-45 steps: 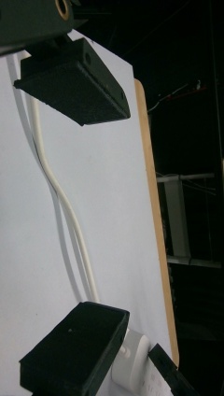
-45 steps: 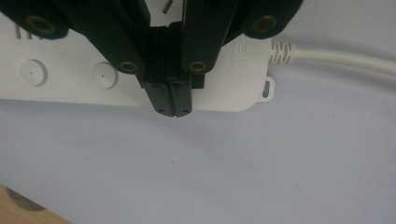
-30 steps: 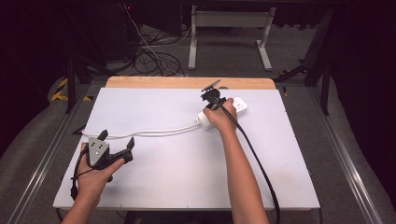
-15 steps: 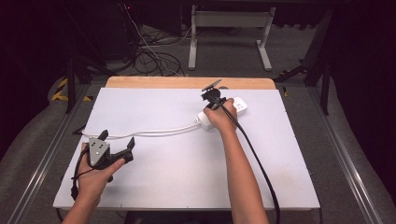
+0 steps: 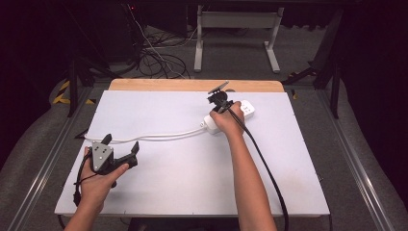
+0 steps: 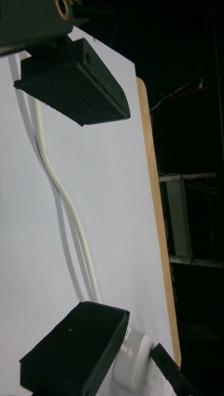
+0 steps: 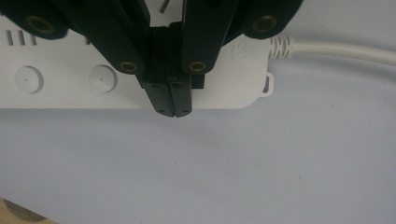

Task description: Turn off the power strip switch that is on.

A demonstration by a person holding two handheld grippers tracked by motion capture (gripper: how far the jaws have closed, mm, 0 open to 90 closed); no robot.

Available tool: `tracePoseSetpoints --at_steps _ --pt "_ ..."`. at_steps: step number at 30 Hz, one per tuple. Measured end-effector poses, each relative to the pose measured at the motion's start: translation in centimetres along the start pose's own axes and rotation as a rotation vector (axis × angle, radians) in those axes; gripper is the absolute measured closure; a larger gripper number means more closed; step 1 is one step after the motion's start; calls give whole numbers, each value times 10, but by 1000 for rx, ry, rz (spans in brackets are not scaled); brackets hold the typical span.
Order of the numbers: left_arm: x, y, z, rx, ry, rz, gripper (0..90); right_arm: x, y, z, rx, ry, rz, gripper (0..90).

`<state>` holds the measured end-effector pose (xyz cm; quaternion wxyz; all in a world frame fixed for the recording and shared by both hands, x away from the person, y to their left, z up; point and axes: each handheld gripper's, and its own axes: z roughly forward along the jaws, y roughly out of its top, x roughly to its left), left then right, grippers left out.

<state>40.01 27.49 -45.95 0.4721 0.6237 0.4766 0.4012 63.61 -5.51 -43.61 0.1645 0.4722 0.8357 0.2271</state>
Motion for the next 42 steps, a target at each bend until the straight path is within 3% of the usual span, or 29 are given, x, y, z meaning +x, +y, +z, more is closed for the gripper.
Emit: tracePoseSetpoints --at_steps 6,16,27,30,32,36,37,40,42 --pt "1 0 0 0 -1 1 66 -2 0 1 -18 -1 15 900" --pt "2 0 -1 -1 4 -5 66 3 -1 -1 -25 -42 -24 900" --pt "2 0 0 -1 3 -8 66 -1 -4 -3 -65 -12 -14 900" --pt "3 -1 0 -1 3 -9 66 -6 -6 -12 -174 -8 21 900" --pt "3 -1 0 1 4 -10 66 -9 -5 -19 -211 -27 9 900" --pt "4 -1 0 -1 8 -17 66 -21 -5 -45 -323 -19 26 900" --pt "4 -1 -1 -1 7 -17 66 -21 -5 -45 -323 -19 26 900" --pt "5 -1 -1 0 11 -16 66 -33 -15 -78 -428 -24 12 900" --pt "5 -1 -2 1 12 -18 66 -36 -18 -82 -444 -23 13 900"
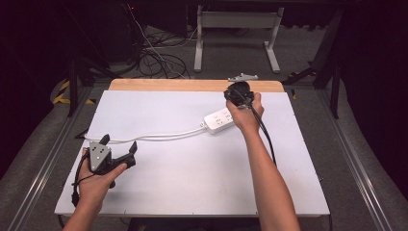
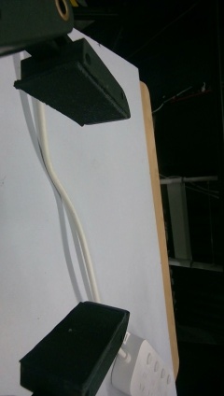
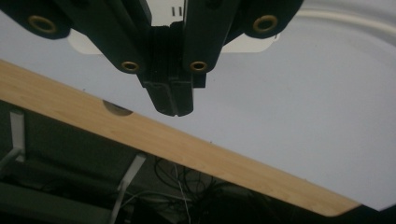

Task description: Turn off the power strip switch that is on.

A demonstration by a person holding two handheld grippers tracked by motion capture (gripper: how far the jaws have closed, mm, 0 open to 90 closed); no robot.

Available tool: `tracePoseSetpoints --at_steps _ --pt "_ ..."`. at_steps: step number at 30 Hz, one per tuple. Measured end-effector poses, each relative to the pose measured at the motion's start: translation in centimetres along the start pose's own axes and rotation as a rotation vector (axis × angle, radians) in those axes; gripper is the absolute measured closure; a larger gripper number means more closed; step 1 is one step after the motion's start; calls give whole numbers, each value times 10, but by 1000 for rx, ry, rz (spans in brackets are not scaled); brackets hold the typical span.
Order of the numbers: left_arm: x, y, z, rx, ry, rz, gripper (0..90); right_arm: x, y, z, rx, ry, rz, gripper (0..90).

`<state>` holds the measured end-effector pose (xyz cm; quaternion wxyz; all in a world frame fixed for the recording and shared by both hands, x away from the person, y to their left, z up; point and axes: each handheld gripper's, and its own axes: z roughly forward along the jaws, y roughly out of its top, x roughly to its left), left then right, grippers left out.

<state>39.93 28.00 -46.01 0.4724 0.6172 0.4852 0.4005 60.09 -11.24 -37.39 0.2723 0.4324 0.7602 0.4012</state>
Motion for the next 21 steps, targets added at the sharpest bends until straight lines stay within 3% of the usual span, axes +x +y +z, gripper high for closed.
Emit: tracePoseSetpoints --at_steps 1,3,9,12,14,17,19,21 --pt "0 0 0 1 1 -1 66 -6 -2 -16 -36 -8 -5 900" --pt "0 0 0 1 3 -5 66 -8 -2 -20 -49 -8 -2 900" --pt "0 -1 1 3 6 -10 66 -16 -14 -59 -157 8 -12 900" --pt "1 -1 0 5 7 -11 66 -16 -19 -69 -177 6 -30 900" --pt "1 -1 -1 1 11 -15 66 -17 -29 -85 -223 26 -22 900" --pt "1 -2 -1 6 11 -17 66 -19 -38 -96 -248 39 -5 900" --pt "2 -2 -2 12 16 -16 66 -21 -52 -112 -266 32 -11 900" --pt "1 -2 -2 11 17 -23 66 -21 -57 -117 -273 28 -17 900"
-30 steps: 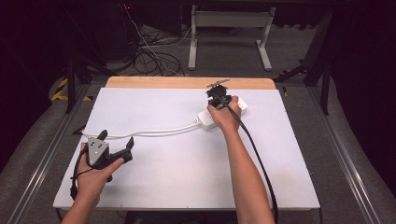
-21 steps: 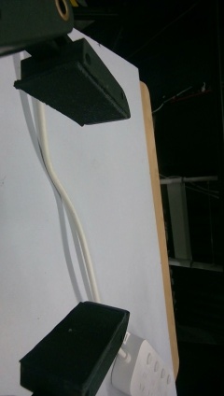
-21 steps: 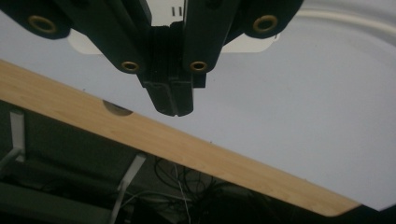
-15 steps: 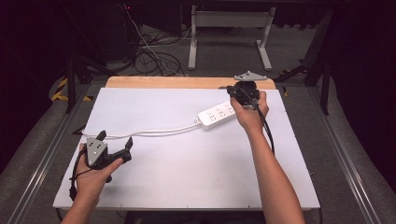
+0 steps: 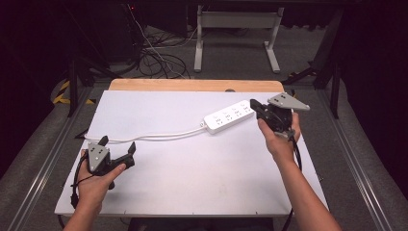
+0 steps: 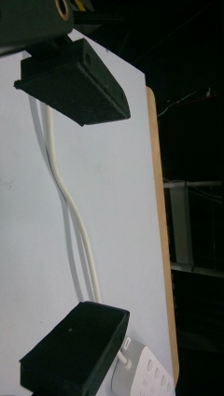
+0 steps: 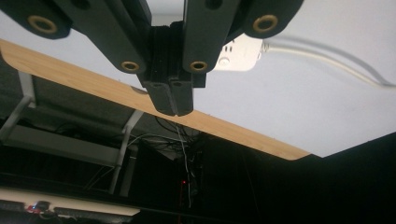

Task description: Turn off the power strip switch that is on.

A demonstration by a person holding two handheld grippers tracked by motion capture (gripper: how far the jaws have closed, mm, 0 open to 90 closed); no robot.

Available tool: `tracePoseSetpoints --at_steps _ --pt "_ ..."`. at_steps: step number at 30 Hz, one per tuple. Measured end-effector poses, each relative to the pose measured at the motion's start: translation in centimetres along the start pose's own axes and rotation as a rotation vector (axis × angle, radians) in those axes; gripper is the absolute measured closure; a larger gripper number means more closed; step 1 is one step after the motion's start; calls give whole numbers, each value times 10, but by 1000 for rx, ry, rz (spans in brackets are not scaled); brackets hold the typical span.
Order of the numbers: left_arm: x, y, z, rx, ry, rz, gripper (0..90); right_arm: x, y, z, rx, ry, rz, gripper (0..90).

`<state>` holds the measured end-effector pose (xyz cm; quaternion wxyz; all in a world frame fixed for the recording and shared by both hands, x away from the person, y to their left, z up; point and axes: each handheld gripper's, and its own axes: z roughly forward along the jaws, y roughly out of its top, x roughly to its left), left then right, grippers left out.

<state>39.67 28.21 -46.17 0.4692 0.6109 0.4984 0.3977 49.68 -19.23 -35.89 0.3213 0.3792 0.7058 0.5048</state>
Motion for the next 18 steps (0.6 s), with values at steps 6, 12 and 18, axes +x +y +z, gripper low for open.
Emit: tracePoseSetpoints --at_steps 6,12,18 --pt "1 0 0 -5 7 -8 66 0 -30 -37 -33 7 0 900" --pt "1 1 2 -1 7 -10 66 -5 -61 -51 -62 23 41 900" --pt "-1 2 1 -8 1 -4 66 -8 -67 -68 -146 0 15 900"
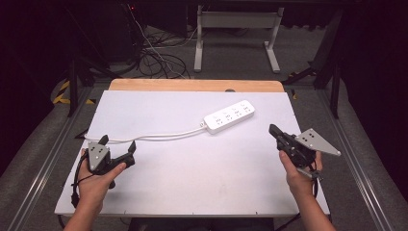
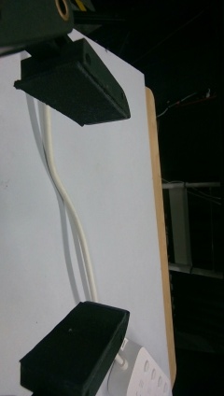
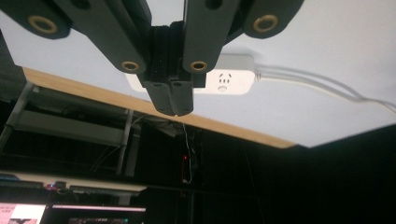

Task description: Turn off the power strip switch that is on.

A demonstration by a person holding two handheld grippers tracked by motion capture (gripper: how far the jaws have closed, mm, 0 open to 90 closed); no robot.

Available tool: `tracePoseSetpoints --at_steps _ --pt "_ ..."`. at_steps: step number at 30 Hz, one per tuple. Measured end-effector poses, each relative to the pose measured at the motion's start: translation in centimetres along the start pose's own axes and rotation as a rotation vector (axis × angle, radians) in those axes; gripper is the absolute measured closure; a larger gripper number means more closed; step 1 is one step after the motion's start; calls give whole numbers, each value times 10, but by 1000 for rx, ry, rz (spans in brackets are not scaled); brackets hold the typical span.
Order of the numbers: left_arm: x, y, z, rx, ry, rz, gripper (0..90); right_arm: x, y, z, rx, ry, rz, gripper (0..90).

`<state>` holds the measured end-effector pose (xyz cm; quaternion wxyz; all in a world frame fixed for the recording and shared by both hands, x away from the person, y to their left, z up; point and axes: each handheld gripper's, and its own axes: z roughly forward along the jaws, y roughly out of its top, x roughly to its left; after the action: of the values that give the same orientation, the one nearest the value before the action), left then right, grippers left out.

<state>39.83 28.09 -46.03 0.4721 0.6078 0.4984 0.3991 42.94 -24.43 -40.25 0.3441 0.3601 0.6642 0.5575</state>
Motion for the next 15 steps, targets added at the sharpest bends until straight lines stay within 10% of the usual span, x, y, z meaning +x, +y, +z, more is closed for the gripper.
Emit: tracePoseSetpoints --at_steps 7,15 --pt "3 0 -4 -5 6 -4 66 -2 -4 -2 -5 1 -7 849" --pt "2 0 -3 -5 0 0 66 1 -7 6 -13 -24 -18 453"
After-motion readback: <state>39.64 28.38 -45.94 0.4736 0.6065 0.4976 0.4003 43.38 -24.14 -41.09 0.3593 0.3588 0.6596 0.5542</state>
